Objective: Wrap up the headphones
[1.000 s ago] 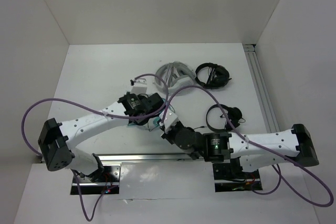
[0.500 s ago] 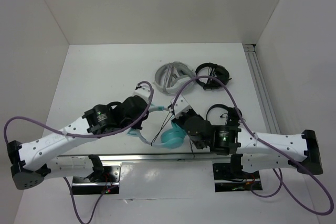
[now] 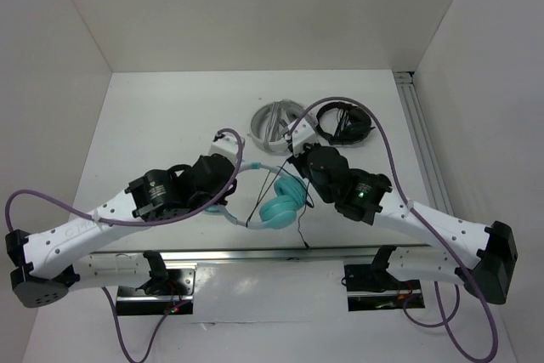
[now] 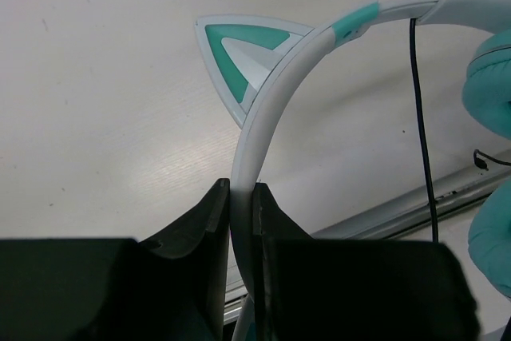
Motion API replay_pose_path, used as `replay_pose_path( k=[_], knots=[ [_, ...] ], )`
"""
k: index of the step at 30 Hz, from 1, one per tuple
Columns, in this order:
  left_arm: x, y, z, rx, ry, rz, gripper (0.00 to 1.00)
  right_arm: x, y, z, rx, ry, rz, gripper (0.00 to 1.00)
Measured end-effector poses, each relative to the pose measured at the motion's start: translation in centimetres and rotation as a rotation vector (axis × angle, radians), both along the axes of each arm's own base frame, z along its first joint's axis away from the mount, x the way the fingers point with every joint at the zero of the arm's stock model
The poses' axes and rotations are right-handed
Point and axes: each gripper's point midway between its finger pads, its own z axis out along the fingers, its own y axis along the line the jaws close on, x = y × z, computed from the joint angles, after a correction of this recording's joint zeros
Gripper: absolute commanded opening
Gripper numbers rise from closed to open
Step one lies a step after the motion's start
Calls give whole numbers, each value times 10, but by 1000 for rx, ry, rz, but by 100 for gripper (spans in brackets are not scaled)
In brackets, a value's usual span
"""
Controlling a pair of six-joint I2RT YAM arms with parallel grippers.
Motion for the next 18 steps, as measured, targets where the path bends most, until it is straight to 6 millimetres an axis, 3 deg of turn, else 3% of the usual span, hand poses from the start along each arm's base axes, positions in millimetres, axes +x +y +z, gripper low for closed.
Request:
replay_pose_path(
  k=[9,15,18],
  knots=[
    [-2,17,25,-27,-59,21,0,38,-13,-8,62,72,-5,8],
    [-13,23,26,-6,-45,-49,0,55,0,-11,99,96,43,8],
    [-17,20,24,0,-31,-87,0,61,7,-20,111,121,74,0]
  ],
)
